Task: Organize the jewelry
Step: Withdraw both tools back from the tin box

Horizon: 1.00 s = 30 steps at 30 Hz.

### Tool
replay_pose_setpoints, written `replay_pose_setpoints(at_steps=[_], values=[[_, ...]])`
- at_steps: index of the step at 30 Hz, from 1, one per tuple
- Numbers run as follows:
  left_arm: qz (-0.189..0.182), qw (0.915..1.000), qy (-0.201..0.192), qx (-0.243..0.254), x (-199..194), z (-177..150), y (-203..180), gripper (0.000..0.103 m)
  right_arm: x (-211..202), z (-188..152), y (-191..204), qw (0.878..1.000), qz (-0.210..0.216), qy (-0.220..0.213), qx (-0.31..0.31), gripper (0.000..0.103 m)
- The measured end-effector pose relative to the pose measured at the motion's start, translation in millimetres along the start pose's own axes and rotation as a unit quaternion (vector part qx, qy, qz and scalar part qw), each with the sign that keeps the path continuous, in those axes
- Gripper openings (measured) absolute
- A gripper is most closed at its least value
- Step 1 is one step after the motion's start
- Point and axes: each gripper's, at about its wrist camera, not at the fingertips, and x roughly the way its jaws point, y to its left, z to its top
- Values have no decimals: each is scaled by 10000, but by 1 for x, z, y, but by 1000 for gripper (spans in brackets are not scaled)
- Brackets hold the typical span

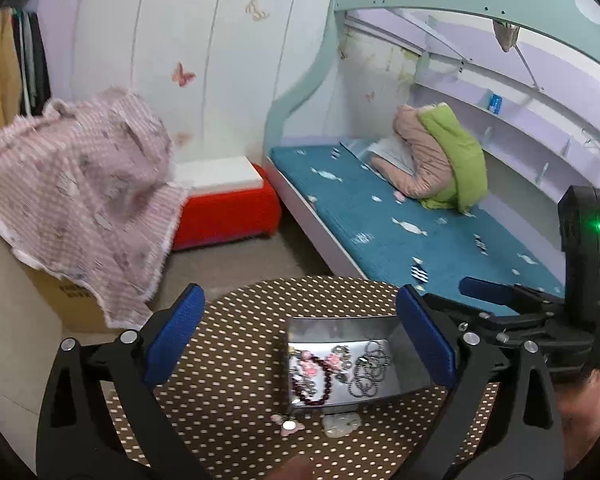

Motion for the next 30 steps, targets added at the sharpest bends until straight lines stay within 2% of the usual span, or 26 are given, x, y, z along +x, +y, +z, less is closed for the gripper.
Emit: replay_pose_setpoints(at_steps=[6, 15, 30], values=[[320, 9986, -391, 159, -41, -1, -9, 97, -31, 2, 8, 9994, -58, -341, -30, 95], [424, 9950, -893, 116, -104, -7, -10, 97, -87, -1, 36, 9957, -132, -861, -327, 95], [812, 9888, -1251, 85, -168, -33, -12, 97, -152, -42, 79, 9836, -270, -1616, -760, 95]])
